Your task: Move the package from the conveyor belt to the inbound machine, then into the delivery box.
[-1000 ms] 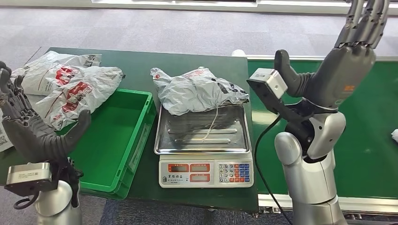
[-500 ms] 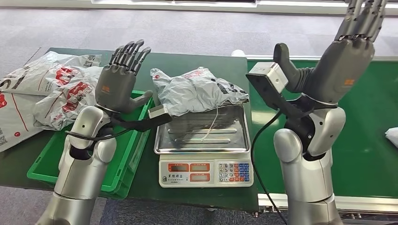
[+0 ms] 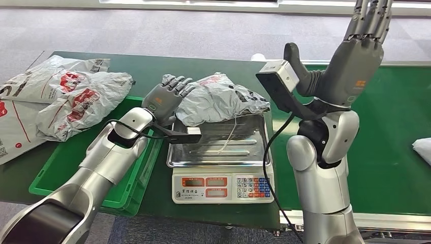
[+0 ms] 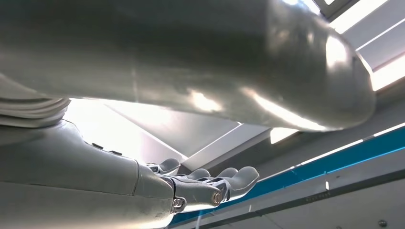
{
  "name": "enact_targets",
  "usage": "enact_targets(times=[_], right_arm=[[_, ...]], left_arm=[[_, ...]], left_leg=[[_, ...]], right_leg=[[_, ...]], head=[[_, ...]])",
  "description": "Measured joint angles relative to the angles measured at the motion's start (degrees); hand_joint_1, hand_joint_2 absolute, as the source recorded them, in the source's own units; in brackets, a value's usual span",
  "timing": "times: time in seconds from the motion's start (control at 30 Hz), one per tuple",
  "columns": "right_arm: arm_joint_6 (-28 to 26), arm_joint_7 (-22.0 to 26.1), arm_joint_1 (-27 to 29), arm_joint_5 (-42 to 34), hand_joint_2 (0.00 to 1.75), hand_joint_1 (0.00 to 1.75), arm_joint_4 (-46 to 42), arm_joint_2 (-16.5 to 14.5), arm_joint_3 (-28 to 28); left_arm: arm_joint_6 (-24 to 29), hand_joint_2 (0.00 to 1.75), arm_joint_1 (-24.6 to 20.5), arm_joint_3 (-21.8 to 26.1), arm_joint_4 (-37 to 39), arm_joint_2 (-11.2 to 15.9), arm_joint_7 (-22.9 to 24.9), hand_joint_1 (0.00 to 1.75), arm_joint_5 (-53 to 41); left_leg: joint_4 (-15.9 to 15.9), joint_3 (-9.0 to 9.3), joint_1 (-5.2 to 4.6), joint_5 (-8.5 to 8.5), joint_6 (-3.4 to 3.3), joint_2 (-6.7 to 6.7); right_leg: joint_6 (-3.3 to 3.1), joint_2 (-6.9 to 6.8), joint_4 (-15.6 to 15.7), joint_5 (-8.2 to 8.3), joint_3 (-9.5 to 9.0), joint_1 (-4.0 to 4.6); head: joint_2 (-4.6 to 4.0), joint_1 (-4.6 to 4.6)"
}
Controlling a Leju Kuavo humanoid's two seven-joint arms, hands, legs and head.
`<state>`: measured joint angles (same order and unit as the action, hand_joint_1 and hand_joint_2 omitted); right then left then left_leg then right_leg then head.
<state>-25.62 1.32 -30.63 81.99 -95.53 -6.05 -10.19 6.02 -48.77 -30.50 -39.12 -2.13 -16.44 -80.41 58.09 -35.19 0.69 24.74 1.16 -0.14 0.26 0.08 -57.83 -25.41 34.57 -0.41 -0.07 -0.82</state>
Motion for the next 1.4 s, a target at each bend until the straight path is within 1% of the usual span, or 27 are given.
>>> enact_targets(times=[0.23,0.43,0.73,0.87,0.97,1.13,1.27,1.4], right_arm=[[-0.21,0.19,-0.02,-0.16,0.0,0.0,0.83,0.0,0.0],[-0.36,0.26,-0.03,-0.22,0.0,0.0,1.36,0.0,0.0],[-0.39,0.3,-0.03,-0.26,0.0,0.0,1.72,0.0,0.0],[-0.48,0.4,-0.04,-0.39,0.0,0.0,1.83,-0.07,0.0],[-0.71,0.47,-0.03,-0.39,0.0,0.0,2.01,-0.11,-0.03],[-1.32,0.45,0.41,-0.37,0.0,0.0,2.08,-0.11,-0.04],[-1.55,0.22,1.55,0.19,0.0,0.0,2.03,-0.11,-0.04],[-1.62,-0.32,2.59,0.95,0.0,0.0,1.97,-0.11,-0.04]], left_arm=[[-0.09,1.75,-0.83,-1.64,4.35,0.2,0.97,0.0,-0.1],[-0.16,1.75,-0.98,-2.57,5.68,0.71,1.1,0.0,-0.19],[-0.29,1.75,-1.09,-2.62,6.84,0.93,1.13,0.0,-0.25],[-1.11,1.75,-1.07,-3.38,7.37,1.1,1.13,1.72,-0.75],[-0.29,1.75,-0.87,-3.98,7.84,1.28,0.76,1.75,-0.42],[3.4,1.75,-0.17,-4.03,7.41,1.86,1.3,1.75,1.17],[5.26,1.75,0.44,-3.55,5.08,2.92,2.26,1.75,2.48],[6.0,1.75,1.8,-1.68,1.81,3.87,3.36,1.75,2.48]], left_leg=[[-0.01,-0.04,0.0,0.01,0.0,-0.02],[-0.01,-0.04,0.0,0.0,0.0,-0.02],[-0.01,-0.04,0.0,0.0,0.0,-0.02],[-0.01,-0.05,0.0,0.0,0.0,-0.04],[-0.01,-0.05,0.0,0.0,0.0,-0.05],[-0.01,-0.05,0.0,0.0,0.0,-0.05],[-0.01,-0.05,0.0,0.0,0.0,-0.05],[-0.01,-0.06,0.0,0.0,0.0,-0.05]], right_leg=[[0.0,-0.01,0.0,0.0,0.01,0.0],[0.0,-0.03,0.0,0.0,0.01,0.0],[0.0,-0.04,0.0,0.0,0.01,0.0],[0.0,-0.04,0.0,0.0,0.01,0.0],[0.0,-0.04,0.0,0.0,0.01,0.01],[0.0,-0.04,0.0,0.0,0.01,0.01],[0.0,-0.04,0.0,-0.01,0.02,0.01],[-0.01,-0.03,0.0,-0.01,0.03,0.01]], head=[[0.0,0.0],[0.0,0.01],[0.0,0.01],[0.0,0.01],[0.0,0.0],[0.0,0.0],[0.0,0.0],[0.0,-0.01]])
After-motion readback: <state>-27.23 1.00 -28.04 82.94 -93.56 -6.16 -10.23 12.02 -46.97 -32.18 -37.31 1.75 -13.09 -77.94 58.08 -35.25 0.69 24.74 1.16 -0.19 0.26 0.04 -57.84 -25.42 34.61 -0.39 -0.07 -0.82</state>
